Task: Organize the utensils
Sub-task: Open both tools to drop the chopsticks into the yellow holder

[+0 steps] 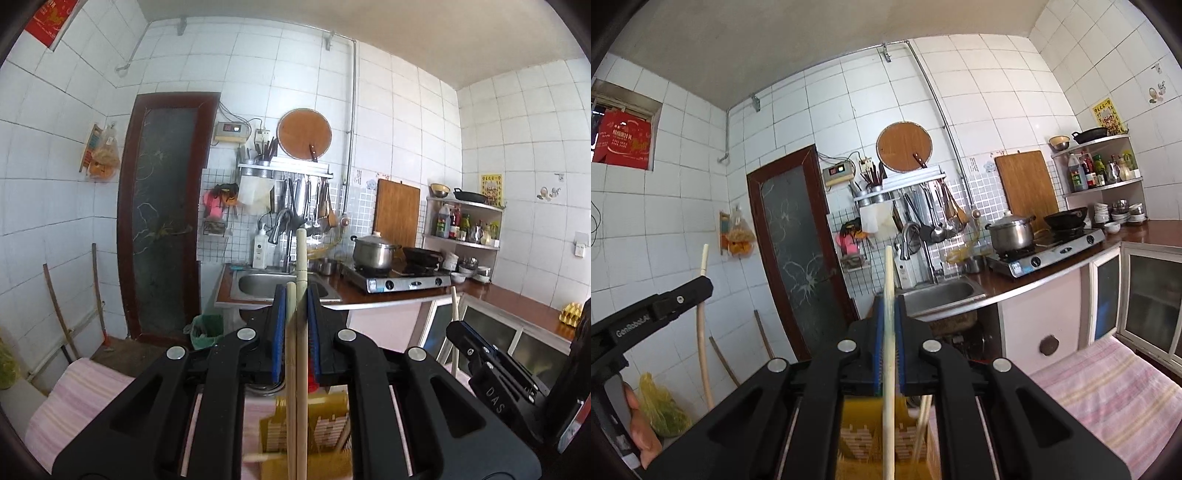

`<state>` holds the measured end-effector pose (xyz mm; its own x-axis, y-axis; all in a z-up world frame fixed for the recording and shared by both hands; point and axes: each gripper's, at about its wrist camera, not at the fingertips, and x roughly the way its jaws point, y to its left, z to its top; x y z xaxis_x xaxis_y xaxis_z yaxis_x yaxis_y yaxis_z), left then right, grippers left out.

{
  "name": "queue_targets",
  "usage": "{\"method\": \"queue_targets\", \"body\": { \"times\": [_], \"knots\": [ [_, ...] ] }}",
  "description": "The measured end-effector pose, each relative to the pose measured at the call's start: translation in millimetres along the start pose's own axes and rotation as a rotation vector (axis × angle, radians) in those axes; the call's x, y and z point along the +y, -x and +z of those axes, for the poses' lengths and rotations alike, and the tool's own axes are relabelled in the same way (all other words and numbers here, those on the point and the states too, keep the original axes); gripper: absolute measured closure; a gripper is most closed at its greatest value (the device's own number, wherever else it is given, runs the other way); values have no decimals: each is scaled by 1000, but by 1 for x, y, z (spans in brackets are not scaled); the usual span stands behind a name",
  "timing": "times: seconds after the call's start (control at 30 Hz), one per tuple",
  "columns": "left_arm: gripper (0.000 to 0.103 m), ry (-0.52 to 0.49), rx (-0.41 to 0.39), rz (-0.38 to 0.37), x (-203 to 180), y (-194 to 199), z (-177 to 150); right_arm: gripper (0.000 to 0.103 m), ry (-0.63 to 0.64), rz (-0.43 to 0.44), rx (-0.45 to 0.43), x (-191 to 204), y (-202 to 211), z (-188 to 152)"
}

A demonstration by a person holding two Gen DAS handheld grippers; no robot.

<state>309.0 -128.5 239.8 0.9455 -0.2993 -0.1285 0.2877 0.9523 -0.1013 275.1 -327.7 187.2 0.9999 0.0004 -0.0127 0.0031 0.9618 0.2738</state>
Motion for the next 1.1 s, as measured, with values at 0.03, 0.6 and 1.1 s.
{"method": "queue_targets", "body": {
  "times": [0.03,0.6,1.1],
  "knots": [
    [93,3,-4,3,0,-11,2,97,7,-1,-9,0,-8,1],
    [93,16,-31,19,9,-116,-31,97,34,-19,-48,-11,-98,-29],
    [92,-18,43,24,10,-137,-55,97,67,-16,7,-15,-119,-54]
  ]
}}
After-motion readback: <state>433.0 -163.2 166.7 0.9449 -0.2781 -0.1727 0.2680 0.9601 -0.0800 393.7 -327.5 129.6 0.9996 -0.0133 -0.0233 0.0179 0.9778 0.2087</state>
